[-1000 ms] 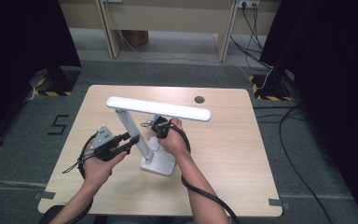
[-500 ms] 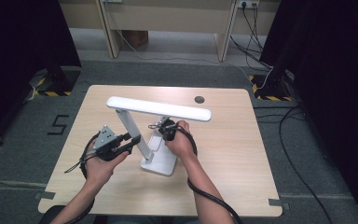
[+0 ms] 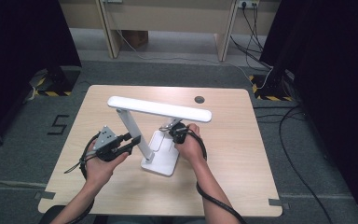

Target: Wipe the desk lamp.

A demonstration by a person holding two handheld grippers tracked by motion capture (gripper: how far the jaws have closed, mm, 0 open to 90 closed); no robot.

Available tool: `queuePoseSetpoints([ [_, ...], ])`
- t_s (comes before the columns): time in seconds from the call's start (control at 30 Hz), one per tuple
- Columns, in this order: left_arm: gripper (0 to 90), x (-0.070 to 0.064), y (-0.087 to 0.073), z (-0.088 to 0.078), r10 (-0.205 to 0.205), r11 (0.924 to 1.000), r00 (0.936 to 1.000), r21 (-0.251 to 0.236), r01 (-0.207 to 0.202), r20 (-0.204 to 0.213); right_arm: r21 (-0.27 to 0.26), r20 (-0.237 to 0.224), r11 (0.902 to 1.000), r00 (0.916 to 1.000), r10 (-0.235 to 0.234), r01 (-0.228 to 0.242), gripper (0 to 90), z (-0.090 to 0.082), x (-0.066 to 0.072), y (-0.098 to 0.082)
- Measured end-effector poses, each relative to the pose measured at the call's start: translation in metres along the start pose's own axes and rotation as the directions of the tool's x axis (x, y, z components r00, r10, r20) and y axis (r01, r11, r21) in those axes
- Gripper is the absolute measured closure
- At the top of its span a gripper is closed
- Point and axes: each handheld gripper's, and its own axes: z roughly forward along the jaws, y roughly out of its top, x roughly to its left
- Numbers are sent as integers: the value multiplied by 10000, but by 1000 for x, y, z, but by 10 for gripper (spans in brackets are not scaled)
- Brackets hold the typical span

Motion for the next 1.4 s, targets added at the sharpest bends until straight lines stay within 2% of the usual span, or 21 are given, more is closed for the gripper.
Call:
queuePoseSetpoints([
  [0.1,646,0,0,0,-19,10000,10000,-3,19,16,22,61,10000,10000,57,-58,803,-2,-4,-5],
  [0.27,644,0,0,0,-21,10000,10000,-11,21,0,288,446,9995,9989,105,-118,803,-8,-14,-16],
  [0.57,637,-1,0,-1,-31,10000,10000,-22,31,-17,422,1157,9948,9894,877,-931,803,-25,-40,-40],
  [0.7,633,-1,1,-1,-38,10000,10000,-30,38,-26,578,1511,9881,9796,1323,-1424,802,-32,-52,-55],
  [0.77,631,-1,1,-1,-40,10000,10000,-26,40,-29,759,1601,9804,9727,1678,-1816,796,-35,-57,-64],
  [0.83,629,-1,1,-1,-33,10000,10000,-23,33,-37,818,1614,9752,9683,1905,-2054,779,-35,-59,-71],
  [0.93,625,-2,1,-1,-26,10000,10000,-23,26,-38,902,1417,9696,9666,2134,-2273,724,-32,-59,-76],
  [1.07,622,-1,0,-2,-10,10000,10000,-17,10,-1,554,1364,9622,9567,2571,-2665,616,-35,-57,-74],
  [1.17,621,-2,1,-3,-22,10000,10000,-27,22,19,186,1601,9635,9521,2607,-2670,543,-46,-55,-67],
  [1.3,619,-2,1,-3,-9,10000,10000,-34,9,23,-412,2005,9734,9525,2291,-2255,495,-64,-47,-54],
  [1.4,618,-2,1,-4,-2,10000,10000,-24,2,38,-957,2106,9769,9553,2074,-1910,516,-75,-37,-43],
])
